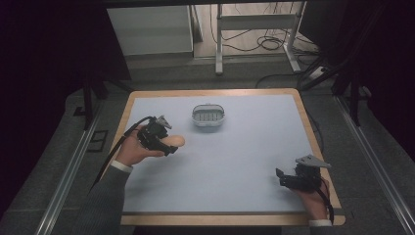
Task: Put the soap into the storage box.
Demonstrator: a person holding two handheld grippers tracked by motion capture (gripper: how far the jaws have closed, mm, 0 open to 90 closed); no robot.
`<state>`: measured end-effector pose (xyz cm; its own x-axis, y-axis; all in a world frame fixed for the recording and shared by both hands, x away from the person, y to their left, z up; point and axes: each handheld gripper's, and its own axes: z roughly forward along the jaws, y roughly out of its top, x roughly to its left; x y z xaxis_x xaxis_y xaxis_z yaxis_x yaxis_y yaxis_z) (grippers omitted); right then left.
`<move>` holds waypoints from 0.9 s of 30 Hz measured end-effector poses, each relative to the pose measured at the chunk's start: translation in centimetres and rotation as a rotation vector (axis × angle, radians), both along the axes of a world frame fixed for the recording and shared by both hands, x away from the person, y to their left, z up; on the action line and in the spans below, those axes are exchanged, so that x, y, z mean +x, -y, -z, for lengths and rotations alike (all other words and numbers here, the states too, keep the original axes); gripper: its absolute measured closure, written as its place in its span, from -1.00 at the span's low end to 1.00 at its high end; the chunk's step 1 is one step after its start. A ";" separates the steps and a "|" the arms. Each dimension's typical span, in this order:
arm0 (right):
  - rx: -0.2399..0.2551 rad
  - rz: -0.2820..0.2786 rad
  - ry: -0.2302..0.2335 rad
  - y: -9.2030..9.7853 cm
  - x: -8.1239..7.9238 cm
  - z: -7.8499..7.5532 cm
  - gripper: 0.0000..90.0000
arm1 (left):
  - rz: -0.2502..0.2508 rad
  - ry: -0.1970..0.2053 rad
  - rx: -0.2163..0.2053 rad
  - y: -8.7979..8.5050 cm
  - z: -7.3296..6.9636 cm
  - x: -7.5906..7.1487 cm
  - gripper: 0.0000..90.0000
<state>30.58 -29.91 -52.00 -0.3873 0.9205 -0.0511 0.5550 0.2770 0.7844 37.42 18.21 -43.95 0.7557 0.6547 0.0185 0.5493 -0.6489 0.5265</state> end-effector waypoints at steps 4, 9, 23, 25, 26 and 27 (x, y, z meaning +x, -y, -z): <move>-0.002 0.000 -0.001 0.0 0.0 0.1 -0.82 | 0.000 0.002 -0.006 0.1 -0.2 0.4 -0.25; -0.005 -0.001 -0.004 0.0 0.1 0.1 -0.82 | -0.001 0.003 -0.007 0.2 -0.3 0.9 -0.25; -0.007 -0.004 -0.009 -0.1 0.1 0.2 -0.82 | 0.000 0.010 -0.007 0.4 -0.8 1.9 -0.25; -0.006 -0.003 -0.010 -0.1 0.1 0.2 -0.82 | 0.000 0.008 -0.005 0.5 -0.9 2.1 -0.25; -0.005 -0.001 -0.010 -0.1 0.1 0.2 -0.82 | 0.001 0.009 -0.007 0.5 -0.9 2.2 -0.25; -0.004 0.001 -0.008 -0.1 0.1 0.2 -0.82 | 0.002 0.008 -0.004 0.5 -1.0 2.3 -0.25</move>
